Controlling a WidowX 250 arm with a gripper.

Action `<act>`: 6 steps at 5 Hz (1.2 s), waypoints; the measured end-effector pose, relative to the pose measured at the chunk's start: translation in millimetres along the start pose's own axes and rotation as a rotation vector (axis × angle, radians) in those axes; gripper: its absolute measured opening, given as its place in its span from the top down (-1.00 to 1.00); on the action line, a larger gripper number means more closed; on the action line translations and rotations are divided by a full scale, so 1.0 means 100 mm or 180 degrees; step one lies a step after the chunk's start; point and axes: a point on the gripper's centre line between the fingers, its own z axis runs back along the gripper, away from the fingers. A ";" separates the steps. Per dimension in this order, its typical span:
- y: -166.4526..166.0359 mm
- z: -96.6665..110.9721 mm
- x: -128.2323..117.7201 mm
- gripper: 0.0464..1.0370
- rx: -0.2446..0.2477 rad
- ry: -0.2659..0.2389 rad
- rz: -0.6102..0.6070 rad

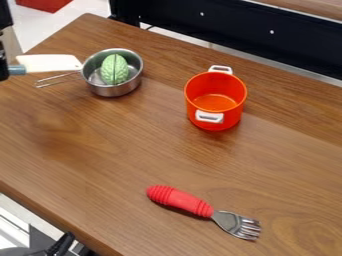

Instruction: Move the knife in the middle of the table

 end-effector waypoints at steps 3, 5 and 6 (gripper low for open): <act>-0.55 -0.44 -0.11 0.62 0.0107 -0.0119 -0.0828; -1.00 -0.71 0.04 0.62 0.0093 -0.0060 -0.1109; -1.16 -0.76 0.16 0.62 0.0075 -0.0072 -0.1094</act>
